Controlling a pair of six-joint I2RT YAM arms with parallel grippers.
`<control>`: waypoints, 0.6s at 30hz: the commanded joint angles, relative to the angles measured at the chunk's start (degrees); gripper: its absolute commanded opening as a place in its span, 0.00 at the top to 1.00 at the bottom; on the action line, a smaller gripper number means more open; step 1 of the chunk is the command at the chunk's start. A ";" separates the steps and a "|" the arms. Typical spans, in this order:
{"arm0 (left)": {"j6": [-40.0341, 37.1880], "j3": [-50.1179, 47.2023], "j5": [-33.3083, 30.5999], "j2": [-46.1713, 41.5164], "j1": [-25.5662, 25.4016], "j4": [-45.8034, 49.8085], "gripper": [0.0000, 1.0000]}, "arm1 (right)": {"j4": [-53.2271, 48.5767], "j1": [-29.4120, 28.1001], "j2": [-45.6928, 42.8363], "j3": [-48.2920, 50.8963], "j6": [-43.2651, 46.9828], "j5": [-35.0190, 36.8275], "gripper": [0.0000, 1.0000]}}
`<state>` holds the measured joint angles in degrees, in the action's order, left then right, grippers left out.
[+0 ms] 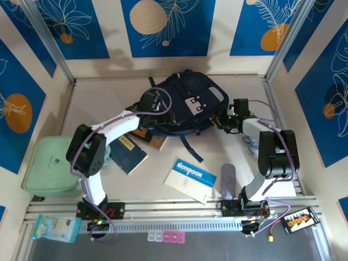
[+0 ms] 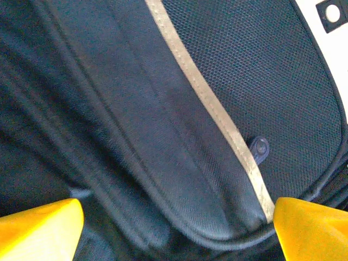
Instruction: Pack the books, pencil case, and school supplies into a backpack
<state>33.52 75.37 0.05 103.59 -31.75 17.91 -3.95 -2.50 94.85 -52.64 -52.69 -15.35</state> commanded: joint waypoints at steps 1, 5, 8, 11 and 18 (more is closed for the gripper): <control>-5.50 -2.66 -3.89 -8.99 -2.16 4.93 0.03 | -1.23 -0.38 -4.53 -1.31 -3.46 -3.84 0.98; -4.62 -7.03 -4.69 -13.74 -8.57 3.79 0.03 | -1.76 -0.46 -6.59 -2.01 -5.35 -3.89 0.98; -1.55 -6.27 -8.92 -12.66 -14.88 3.70 0.09 | -1.96 -0.54 -7.13 -2.50 -6.60 -4.74 0.98; -1.15 -2.03 -13.51 -8.32 -20.00 4.92 0.15 | -2.49 -0.66 -6.96 -3.31 -7.07 -5.84 0.98; -0.86 9.63 -20.00 3.67 -26.45 6.45 0.39 | -3.85 -0.71 -6.78 -5.09 -7.13 -7.90 0.98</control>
<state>31.46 80.88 -14.74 104.64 -57.23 22.52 -6.92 -2.68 89.67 -55.29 -59.05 -17.63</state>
